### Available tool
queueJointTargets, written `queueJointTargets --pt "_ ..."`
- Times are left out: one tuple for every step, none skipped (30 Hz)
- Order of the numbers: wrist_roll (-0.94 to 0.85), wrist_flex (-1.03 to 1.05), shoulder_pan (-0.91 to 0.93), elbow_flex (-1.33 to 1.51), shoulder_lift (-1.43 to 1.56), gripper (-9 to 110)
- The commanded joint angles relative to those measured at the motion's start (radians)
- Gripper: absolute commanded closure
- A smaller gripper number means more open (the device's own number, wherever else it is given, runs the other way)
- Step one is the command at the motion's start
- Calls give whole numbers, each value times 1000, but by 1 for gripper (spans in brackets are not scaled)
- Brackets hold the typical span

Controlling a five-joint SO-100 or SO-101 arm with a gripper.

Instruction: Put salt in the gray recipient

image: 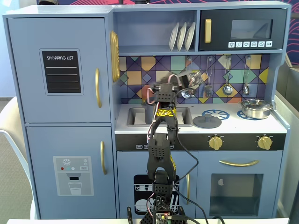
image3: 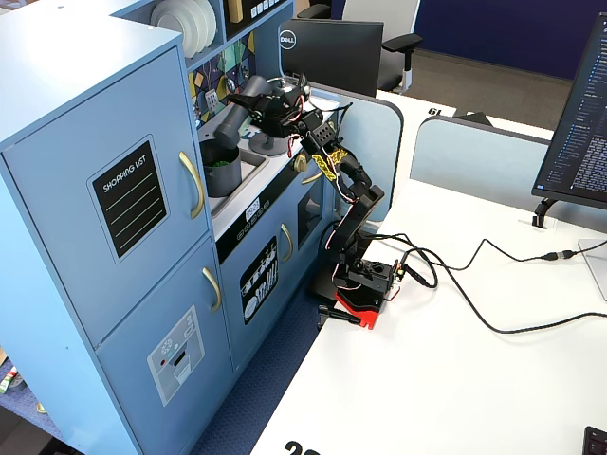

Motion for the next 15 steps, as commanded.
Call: queueJointTargets --pt "342 5 -123 -124 -32 101" --pt "396 -8 -137 -132 -48 101" --pt "449 -18 -147 -143 -66 101" --pt "502 -31 -156 -152 -83 101" --pt "563 -37 -167 -164 -98 101" --pt "618 -38 -181 -179 -115 101" --pt "658 -43 -196 -192 -127 101" --pt "692 -48 -206 -202 -140 101" --pt "718 -57 -212 -210 -149 101" --pt "749 -69 -218 -212 -155 101" --pt "773 -84 -225 -212 -161 101" --pt "790 -97 -233 -212 -166 101" --pt "805 -114 -241 -212 -167 101" --pt "827 -129 -244 -212 -169 101" --pt "842 -149 -247 -212 -172 101"
